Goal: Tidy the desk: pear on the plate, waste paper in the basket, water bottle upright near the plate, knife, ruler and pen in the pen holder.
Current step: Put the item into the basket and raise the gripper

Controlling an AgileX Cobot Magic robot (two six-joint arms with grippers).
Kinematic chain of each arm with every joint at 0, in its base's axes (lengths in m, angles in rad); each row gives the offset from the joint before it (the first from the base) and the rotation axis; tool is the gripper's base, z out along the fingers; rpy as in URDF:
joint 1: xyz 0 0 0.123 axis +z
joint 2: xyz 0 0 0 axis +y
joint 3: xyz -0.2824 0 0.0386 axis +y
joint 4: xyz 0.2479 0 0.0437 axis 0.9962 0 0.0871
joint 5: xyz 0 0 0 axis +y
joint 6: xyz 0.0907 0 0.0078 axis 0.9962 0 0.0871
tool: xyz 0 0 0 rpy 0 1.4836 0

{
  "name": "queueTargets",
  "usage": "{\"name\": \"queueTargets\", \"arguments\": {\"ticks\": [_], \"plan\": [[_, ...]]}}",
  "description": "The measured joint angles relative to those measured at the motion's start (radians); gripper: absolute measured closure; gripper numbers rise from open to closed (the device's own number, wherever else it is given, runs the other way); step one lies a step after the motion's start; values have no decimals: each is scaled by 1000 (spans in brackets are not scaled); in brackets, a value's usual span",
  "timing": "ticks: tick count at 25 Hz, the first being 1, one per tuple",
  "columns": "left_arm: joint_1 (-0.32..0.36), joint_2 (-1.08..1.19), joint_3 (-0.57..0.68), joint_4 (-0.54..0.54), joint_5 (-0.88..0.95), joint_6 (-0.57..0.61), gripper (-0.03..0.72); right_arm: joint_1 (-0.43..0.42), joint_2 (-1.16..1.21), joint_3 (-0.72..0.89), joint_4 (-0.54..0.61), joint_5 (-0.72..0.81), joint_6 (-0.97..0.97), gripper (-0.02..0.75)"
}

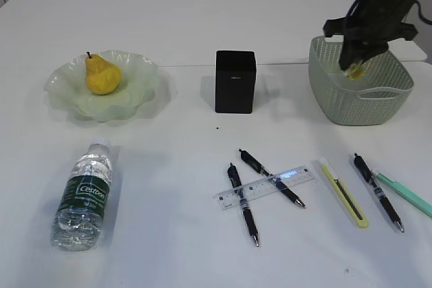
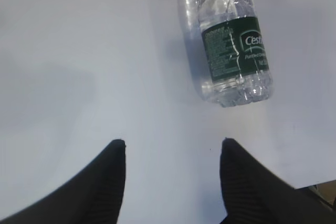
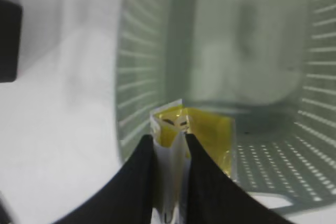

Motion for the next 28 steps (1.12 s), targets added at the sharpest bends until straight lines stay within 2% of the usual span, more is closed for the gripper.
{"name": "queueTargets", "arguments": {"ticks": [5,9,11,16,18,21,28], "plan": [[0,0,0,0,-12,0,286,-84,0,0,0,-55,6,622],[0,0,0,0,-22,0,286,-97,0,0,0,-96,8,598],[0,0,0,0,-33,0,286,-97,0,0,4,-101,8,547],[0,0,0,-2,-58,0,286,-97,10,0,6,-101,8,286],[0,0,0,-4,-60,0,286,-97,10,0,12,-101,8,215],[0,0,0,-4,-61,0,286,-97,10,0,30,-101,8,176],[0,0,0,-6,-61,0,286,-97,10,0,78,-50,-5,166]]}}
